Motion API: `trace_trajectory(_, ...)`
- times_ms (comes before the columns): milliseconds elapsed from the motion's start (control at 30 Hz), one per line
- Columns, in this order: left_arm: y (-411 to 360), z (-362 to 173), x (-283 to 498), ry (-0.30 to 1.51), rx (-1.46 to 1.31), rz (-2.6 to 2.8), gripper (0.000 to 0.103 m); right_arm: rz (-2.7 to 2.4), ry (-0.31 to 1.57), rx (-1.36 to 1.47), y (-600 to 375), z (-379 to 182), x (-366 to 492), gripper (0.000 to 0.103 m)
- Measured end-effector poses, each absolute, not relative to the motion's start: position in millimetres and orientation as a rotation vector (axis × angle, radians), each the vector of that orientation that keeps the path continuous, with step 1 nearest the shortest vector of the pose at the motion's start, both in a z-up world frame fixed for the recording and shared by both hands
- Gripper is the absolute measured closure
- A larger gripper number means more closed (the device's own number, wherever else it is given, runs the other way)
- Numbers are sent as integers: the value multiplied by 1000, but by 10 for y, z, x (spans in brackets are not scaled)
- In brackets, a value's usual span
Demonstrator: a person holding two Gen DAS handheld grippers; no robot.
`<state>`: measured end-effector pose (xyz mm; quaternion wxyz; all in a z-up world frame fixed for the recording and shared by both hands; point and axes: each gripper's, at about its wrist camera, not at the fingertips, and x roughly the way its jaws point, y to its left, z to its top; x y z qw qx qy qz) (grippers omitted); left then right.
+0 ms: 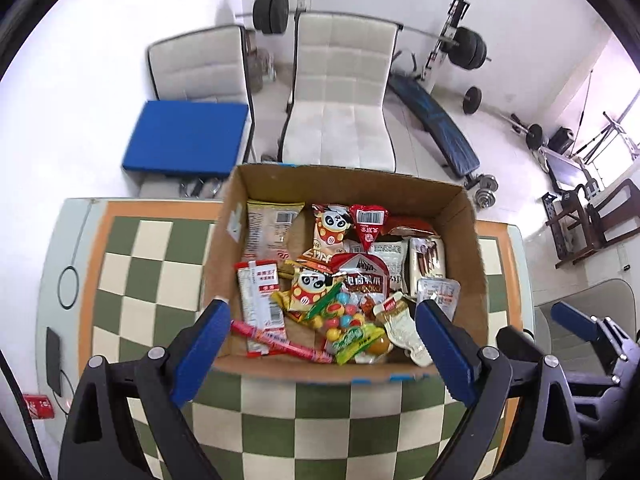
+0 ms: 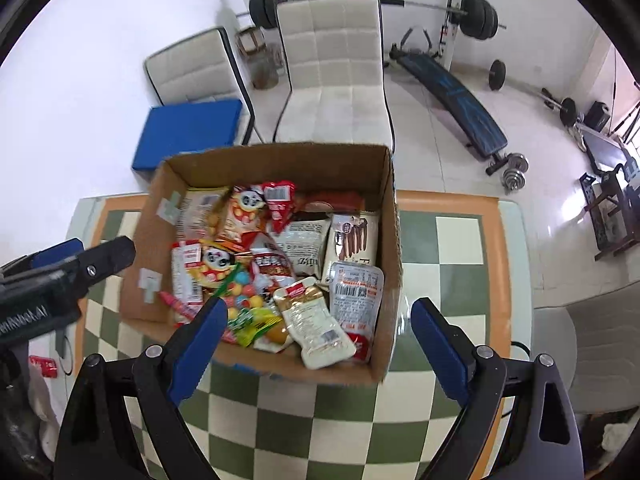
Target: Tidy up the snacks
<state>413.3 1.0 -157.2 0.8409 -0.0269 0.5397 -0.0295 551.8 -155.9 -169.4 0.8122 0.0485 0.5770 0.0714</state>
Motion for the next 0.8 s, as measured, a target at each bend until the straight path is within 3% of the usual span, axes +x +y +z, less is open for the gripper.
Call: trace_trajectory(800,14,-446,2191,924,12,-31,8,127,1010,164,-1806,-269,3558,7)
